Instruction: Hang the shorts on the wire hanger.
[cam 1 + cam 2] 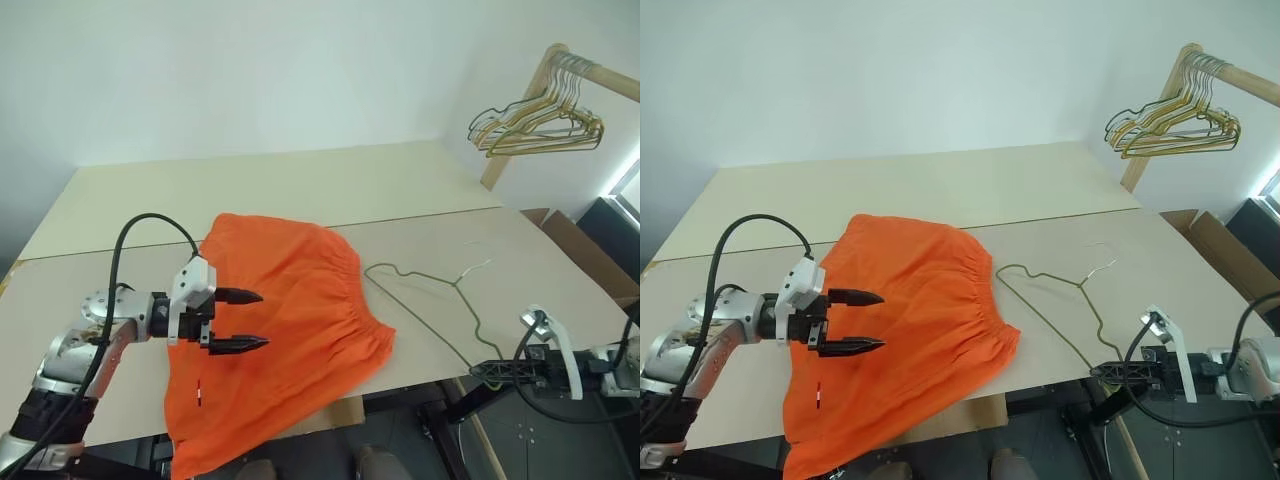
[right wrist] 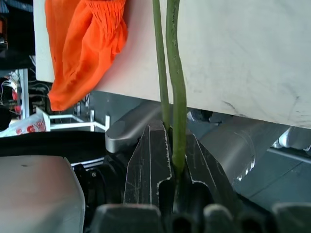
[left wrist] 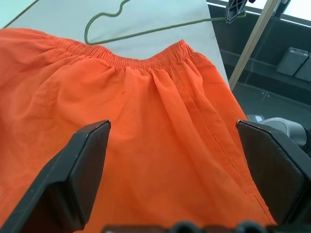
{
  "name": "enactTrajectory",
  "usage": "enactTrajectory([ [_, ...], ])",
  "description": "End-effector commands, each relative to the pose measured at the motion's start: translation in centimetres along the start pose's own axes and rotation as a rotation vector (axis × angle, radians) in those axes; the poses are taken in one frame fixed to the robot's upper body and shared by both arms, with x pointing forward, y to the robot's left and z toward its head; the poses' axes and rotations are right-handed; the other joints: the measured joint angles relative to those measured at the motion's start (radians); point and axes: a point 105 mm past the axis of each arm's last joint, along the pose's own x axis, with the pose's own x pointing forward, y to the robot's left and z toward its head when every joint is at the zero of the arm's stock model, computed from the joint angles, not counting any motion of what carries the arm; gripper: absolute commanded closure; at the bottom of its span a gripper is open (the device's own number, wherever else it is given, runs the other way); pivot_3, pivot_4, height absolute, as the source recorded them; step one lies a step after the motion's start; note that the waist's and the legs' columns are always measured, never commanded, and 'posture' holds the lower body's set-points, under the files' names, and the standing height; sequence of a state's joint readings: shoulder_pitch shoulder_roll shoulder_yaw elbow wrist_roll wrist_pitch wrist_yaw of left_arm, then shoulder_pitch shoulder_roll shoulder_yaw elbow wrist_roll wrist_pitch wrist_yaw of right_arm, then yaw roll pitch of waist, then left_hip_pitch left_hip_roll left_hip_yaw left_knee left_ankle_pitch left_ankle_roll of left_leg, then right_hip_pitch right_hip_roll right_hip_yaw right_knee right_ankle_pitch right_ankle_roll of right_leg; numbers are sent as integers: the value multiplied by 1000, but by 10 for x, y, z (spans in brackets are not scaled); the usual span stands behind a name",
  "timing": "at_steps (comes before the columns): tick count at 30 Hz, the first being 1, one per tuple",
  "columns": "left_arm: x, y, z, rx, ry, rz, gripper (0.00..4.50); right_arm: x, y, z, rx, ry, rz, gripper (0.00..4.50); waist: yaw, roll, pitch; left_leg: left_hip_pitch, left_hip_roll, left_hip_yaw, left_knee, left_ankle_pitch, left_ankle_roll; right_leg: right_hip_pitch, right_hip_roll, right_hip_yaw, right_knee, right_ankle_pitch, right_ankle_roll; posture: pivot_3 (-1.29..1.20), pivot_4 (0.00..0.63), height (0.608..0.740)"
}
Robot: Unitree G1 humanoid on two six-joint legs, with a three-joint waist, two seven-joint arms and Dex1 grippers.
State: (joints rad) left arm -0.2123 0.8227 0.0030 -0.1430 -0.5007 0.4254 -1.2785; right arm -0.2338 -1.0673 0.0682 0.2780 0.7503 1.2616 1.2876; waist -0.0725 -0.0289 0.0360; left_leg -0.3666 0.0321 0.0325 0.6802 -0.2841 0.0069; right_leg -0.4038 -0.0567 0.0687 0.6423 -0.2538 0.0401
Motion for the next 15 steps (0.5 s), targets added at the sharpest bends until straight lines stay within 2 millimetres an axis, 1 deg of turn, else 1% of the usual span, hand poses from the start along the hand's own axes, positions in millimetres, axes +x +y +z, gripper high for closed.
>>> enactTrajectory([
  [1, -4, -5, 4, 51, 18, -5, 9, 3, 4, 5, -15, 13, 21, 4500, 4, 0, 0, 0, 0, 0, 0, 0, 0, 0, 0, 0, 0, 0, 0, -46, 0, 740],
  [5, -5, -7, 4, 47, 16, 2, 9, 7, 9, 7, -22, 31, 54, 4500, 10, 0, 0, -1, 0, 0, 1, 0, 0, 0, -1, 0, 0, 0, 1, -38, 0, 740],
  [10, -5, -6, 1, 52, 26, 17, 9, 11, 20, 11, -70, 46, 120, 4500, 19, 0, 0, -1, 0, 0, 1, 0, 0, 0, 0, 0, 0, 1, 1, -35, 0, 740],
  [15, 0, -7, 2, 69, 27, 9, 9, 22, 22, 19, -66, 40, 139, 4500, 19, 0, 0, 0, 0, 0, 1, 0, 0, 0, 0, 0, 0, 1, 1, -36, 0, 740],
])
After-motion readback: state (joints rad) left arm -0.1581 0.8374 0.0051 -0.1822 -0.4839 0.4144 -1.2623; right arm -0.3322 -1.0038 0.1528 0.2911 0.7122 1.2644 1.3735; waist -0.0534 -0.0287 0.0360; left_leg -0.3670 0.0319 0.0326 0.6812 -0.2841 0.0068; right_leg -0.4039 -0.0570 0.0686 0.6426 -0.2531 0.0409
